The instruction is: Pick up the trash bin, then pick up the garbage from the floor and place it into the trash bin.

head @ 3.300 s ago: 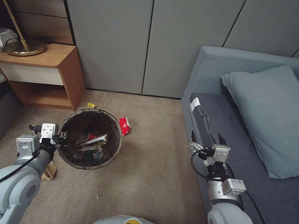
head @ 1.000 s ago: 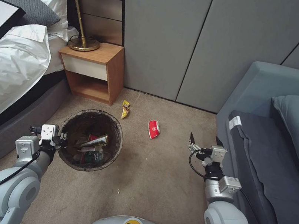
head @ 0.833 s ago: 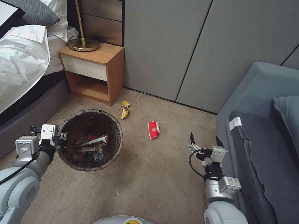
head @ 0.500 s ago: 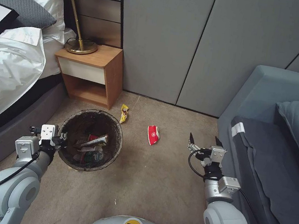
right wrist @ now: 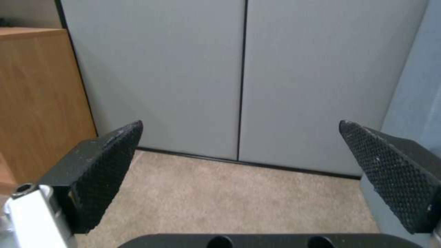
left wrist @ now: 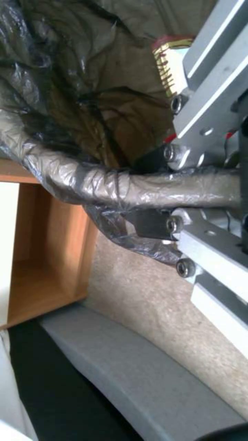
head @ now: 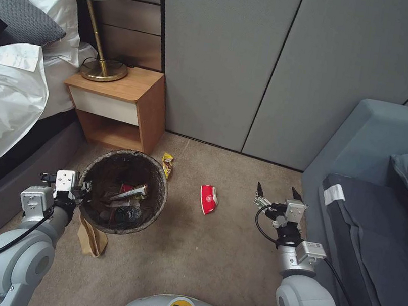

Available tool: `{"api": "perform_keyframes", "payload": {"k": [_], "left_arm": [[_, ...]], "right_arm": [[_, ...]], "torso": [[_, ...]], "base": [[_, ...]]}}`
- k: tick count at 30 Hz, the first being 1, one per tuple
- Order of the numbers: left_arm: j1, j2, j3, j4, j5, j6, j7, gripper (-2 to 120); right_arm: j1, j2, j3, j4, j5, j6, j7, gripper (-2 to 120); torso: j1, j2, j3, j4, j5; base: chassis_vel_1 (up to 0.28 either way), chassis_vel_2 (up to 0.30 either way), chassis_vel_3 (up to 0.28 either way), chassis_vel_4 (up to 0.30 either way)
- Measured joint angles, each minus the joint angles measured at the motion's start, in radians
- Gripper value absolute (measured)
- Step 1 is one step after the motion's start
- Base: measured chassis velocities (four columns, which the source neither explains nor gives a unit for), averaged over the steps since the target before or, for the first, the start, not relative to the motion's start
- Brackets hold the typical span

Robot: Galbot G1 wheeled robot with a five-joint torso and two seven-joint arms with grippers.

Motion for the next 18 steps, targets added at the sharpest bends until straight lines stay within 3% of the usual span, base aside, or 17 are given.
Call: {"api": "perform_keyframes", "payload": {"k": [10,18], "left_arm": [[0.003,-0.001,-0.003,-0.006,-0.002,0.0,0.0,3],[0.029,-0.005,-0.017,-0.031,-0.006,0.0,0.002,3]], "right_arm": [[0.004,-0.006,-0.011,-0.004,-0.001,0.001,0.001,100],[0.095,-0.056,-0.061,-0.058,0.064,-0.061,0.021,100]], "torso": [[0.0,0.0,0.0,-0.0002,-0.0001],[0.0,0.0,0.0,-0.0001,0.0]], "base": [[-0.12,0.119,0.12,-0.105],[-0.013,0.011,0.007,-0.011]]}}
